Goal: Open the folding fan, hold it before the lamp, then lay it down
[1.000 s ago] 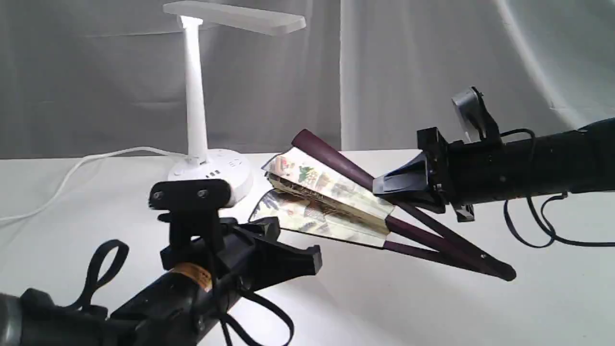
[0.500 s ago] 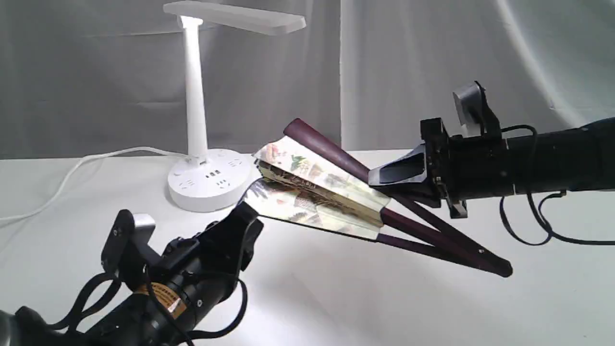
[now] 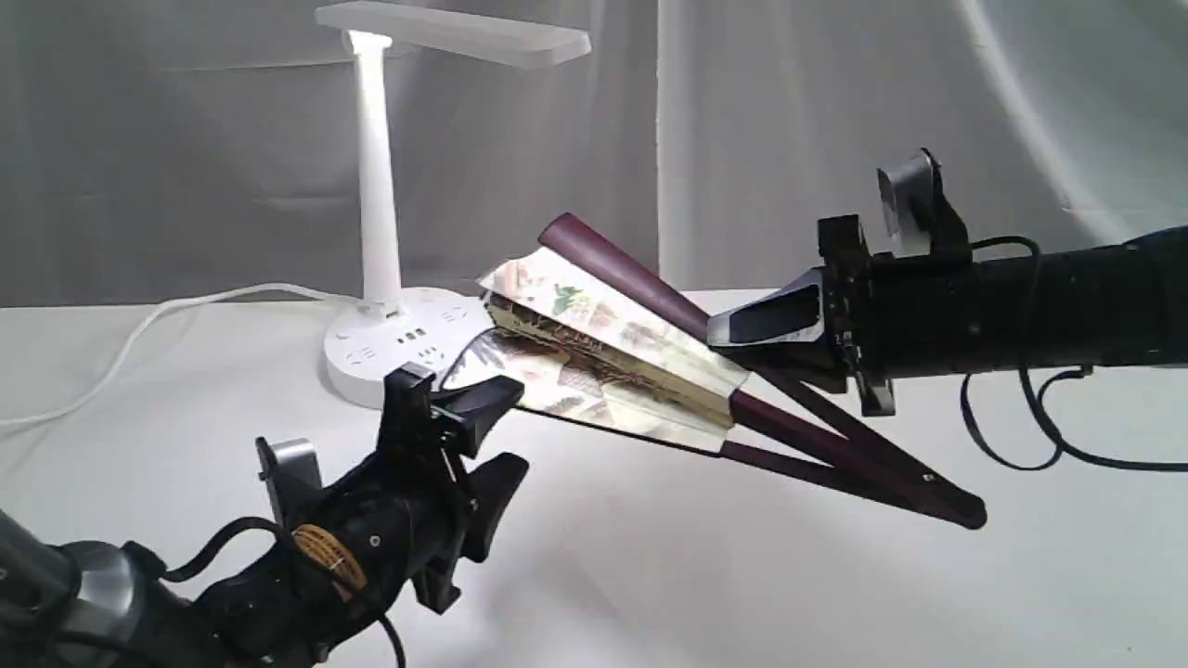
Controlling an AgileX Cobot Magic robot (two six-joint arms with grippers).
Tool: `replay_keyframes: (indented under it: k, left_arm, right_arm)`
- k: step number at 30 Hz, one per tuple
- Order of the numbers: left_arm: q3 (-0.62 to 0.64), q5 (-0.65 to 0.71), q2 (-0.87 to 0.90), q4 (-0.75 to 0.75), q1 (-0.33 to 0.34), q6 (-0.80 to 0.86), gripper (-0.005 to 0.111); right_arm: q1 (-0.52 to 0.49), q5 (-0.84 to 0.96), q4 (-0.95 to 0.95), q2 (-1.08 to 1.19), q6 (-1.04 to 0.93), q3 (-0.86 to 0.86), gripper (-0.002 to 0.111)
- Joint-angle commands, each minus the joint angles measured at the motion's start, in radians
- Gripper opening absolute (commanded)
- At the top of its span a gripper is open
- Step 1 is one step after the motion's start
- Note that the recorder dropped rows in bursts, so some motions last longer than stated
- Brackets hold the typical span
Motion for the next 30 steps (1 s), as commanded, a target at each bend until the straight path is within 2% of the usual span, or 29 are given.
replay_keyframes:
  k: [1,13,16,26,29,30]
  left_arm:
    - [-0.042,-0.020,0.023,0.029,0.003,-0.059,0.060]
    - [-0.093,-0.020,0.035,0.015,0.003,-0.068,0.058]
    - [-0.093,-0.020,0.035,-0.016,0.003,-0.106,0.053]
    - [-0.093,-0.020,0.035,-0.054,0.003,-0.118,0.027]
    - [-0.093,-0.020,0.035,-0.061,0.003,-0.118,0.014]
    - [-0.093,-0.020,0.035,-0.061,0.003,-0.118,0.006]
  right_arm:
    - [-0.003,0.024,0.023,-0.013,-0.011,0.004,0.000]
    - [-0.003,0.022,0.016,-0.013,-0.011,0.004,0.000]
    - [-0.003,0.022,0.007,-0.013,-0.011,0.004,0.000]
    - [-0.003,0.021,-0.006,-0.011,-0.011,0.004,0.000]
    - [-0.003,0.021,-0.005,-0.011,-0.008,0.004,0.000]
    - [-0.003,0.022,-0.005,-0.011,-0.006,0.004,0.000]
